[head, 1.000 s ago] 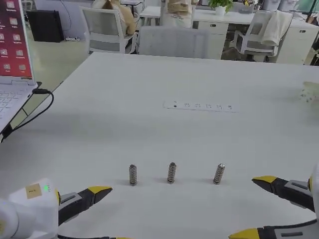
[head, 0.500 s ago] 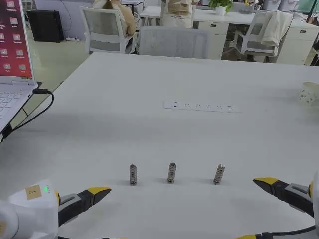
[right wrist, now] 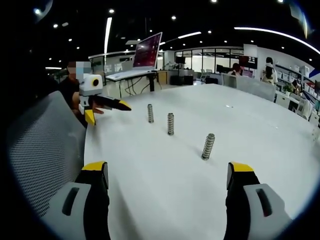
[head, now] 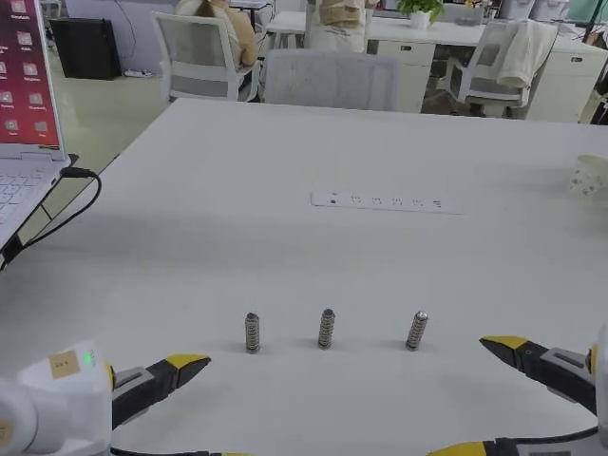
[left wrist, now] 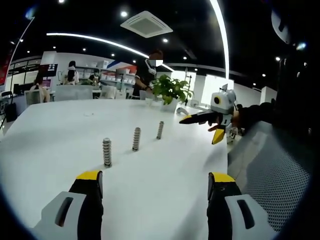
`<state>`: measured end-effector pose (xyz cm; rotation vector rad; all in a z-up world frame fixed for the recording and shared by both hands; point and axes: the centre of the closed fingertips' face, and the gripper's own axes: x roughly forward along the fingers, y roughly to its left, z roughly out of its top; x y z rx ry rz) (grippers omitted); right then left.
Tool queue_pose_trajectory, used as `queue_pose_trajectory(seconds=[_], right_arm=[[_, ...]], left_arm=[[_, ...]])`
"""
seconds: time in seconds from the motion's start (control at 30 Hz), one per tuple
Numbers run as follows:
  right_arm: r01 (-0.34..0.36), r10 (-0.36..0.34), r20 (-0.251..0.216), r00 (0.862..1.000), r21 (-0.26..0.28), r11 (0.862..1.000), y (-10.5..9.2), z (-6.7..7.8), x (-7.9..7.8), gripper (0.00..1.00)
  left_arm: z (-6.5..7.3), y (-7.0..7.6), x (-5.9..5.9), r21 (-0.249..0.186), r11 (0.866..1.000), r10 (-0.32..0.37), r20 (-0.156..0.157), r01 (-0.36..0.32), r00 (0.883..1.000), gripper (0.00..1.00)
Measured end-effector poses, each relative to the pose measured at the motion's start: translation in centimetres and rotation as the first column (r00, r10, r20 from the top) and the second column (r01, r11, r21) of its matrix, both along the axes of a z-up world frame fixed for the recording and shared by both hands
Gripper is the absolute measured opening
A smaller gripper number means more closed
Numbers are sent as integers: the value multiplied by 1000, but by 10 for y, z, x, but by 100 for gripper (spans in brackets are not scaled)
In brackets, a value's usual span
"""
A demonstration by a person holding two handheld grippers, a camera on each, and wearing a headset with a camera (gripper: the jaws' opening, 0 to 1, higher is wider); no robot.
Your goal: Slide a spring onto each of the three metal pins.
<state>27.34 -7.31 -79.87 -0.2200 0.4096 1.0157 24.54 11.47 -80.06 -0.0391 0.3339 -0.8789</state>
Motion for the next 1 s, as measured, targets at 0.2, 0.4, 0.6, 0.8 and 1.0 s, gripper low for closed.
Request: queue_pose_trajectory(seconds=[0.2, 0.4, 0.6, 0.8, 1.0], right_arm=[[7, -7, -5, 1000, -3, 1000, -2, -2, 2, 99], [11, -11, -7, 1000, -4, 1000, -2, -2, 3, 99], [18, -18, -5, 1000, -7, 1000, -4, -2, 6, 99], [20, -20, -5, 1000, -3, 1000, -3, -2, 6, 99], [21, -21, -5, 1000, -8, 1000, -3, -2, 6, 99]], left_arm=[[0, -2, 2, -1, 1000, -4, 2, 4, 1000, 83], [1, -3, 5, -2, 1000, 0, 3, 0, 1000, 83], [1, -3, 5, -1, 1000, 2, 2, -2, 1000, 83], [0, -3, 5, 0, 1000, 1, -1, -1, 1000, 83], [1, -4, 7, 2, 1000, -3, 0, 3, 1000, 83]])
